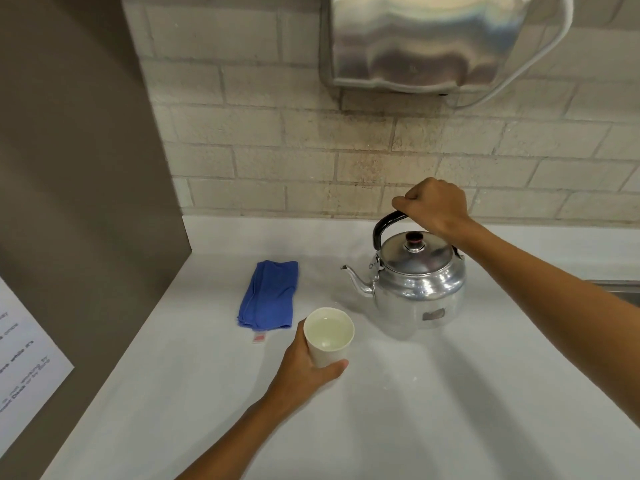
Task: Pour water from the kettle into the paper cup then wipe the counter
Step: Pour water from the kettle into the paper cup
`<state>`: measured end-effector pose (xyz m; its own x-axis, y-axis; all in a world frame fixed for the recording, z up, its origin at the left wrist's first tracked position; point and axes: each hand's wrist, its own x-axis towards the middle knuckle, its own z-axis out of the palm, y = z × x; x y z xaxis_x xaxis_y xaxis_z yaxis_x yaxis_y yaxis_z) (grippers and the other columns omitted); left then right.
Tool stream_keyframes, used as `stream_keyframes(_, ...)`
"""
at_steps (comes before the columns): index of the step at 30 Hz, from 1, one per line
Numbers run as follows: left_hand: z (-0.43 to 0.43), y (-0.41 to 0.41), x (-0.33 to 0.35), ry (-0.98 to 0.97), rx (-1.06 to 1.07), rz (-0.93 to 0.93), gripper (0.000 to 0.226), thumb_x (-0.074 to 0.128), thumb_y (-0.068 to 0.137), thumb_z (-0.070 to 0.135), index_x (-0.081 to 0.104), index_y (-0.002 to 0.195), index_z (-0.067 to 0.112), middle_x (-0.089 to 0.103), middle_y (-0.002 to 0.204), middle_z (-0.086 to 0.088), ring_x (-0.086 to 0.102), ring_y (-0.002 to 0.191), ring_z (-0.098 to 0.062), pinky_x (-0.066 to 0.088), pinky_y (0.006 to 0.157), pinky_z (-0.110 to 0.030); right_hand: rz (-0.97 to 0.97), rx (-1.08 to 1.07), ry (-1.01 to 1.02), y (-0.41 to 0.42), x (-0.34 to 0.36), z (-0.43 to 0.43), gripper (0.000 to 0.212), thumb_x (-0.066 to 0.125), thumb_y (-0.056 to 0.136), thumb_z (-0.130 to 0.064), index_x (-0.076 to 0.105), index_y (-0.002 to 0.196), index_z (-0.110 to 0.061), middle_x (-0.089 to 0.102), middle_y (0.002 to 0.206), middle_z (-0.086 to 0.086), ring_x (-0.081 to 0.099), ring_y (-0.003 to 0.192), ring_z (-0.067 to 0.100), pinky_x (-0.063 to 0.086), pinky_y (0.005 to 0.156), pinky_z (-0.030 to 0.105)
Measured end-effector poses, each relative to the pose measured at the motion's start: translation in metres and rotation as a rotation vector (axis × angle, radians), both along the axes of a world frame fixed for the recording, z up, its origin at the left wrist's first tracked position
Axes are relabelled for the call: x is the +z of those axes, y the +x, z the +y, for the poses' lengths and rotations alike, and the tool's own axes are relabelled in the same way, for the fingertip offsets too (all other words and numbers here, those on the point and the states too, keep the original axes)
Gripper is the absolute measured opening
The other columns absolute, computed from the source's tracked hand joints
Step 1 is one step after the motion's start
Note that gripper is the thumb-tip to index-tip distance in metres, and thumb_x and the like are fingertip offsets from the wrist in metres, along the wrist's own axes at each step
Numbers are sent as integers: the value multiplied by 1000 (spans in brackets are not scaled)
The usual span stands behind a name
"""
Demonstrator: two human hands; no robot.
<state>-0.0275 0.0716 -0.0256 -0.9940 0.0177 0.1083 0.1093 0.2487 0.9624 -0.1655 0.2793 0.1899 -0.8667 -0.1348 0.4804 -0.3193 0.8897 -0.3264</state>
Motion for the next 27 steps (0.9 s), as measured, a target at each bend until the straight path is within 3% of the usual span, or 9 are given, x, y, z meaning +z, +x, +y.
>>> stream_keyframes(8,0,1,1,-8,-5,-18,71,80,56,45,38,112,48,51,114,23,46,103,16,41,77,1,-88,-86,-233,-40,-22,-16,48,56,76,-30,31,36,-18,30,38,-2,30,39,16,26,46,25)
stream_keyframes(27,2,4,4,5,8,-57,68,79,57,45,39,111,50,50,112,27,45,103,18,41,73,2,-117,-138,-189,-68,-54,-33,47,55,78,-25,33,37,-16,29,39,-1,27,39,16,21,45,23)
